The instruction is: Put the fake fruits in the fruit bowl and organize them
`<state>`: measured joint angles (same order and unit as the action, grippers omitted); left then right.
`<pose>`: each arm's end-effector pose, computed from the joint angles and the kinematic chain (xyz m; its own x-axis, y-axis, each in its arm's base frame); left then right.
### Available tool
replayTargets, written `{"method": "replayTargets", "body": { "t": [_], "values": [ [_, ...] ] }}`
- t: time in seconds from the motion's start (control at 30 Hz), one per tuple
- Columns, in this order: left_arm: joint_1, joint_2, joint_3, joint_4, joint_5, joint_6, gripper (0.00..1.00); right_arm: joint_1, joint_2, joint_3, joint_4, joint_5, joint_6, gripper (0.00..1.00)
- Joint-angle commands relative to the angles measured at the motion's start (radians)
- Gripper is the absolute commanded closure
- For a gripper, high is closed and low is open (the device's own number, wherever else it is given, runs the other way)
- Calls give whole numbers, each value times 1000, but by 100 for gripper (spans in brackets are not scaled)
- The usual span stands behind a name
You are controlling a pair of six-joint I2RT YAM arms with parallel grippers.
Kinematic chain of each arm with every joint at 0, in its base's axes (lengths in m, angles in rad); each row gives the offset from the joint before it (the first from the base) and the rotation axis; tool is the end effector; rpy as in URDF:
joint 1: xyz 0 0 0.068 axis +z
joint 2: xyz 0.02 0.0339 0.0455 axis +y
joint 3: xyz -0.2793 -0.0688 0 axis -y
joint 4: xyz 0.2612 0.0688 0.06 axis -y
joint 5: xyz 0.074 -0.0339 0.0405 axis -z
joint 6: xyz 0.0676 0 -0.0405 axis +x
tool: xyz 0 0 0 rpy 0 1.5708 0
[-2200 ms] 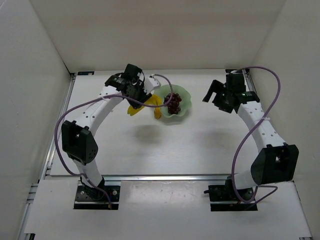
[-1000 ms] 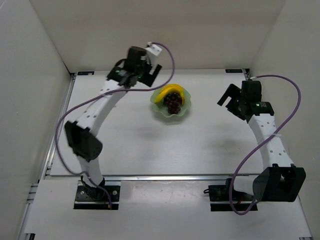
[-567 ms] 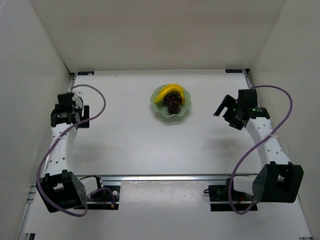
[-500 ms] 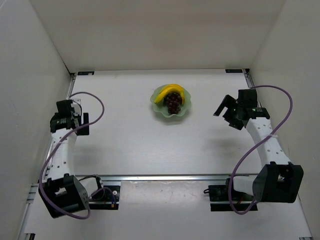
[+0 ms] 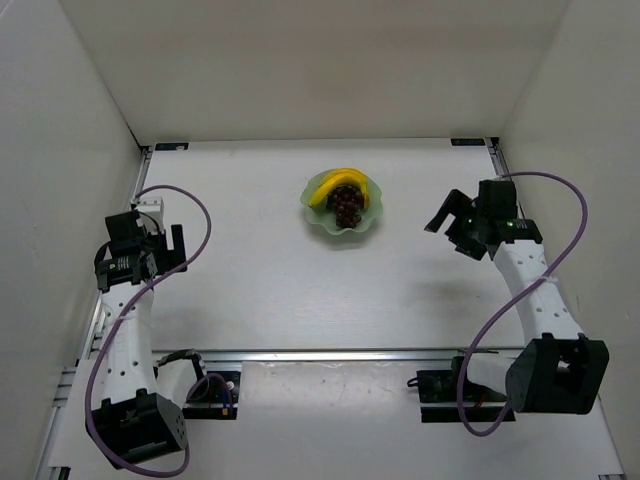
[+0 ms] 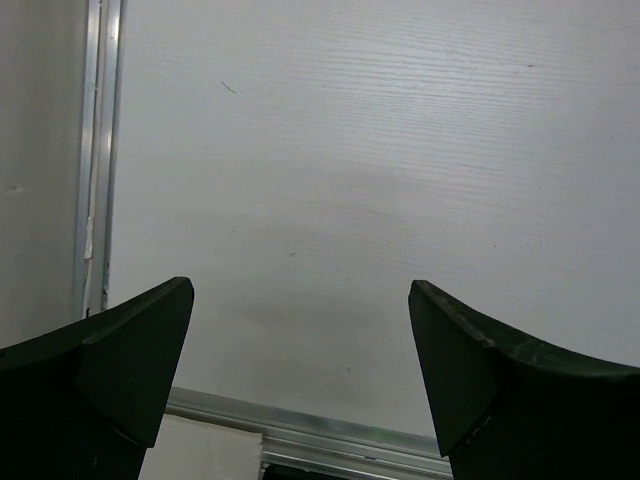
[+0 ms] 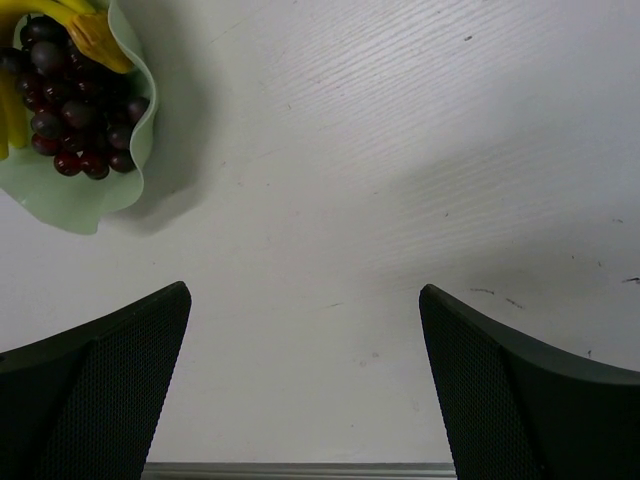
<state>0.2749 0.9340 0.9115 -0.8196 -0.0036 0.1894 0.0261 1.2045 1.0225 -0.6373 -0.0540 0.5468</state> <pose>0.2027 0.0574 0.2865 -0.7567 -0.0178 -0.6535 -0.1337 0.9827 0.1280 0.2841 0.0111 0.2826 -0.6566 0.5022 -0.5627 0.3261 0.8618 0.3887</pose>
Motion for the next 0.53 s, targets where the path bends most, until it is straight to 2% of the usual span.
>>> {"method": "replayTargets", "body": {
  "t": [0.0,0.5],
  "values": [
    [1,-9,10,-7,69,-39,0,-5,-63,-21,18,-17,4,1],
    [1,0,1,-16,85,-82,0,-5,-135,-75,42,-6,-5,1]
  ]
}}
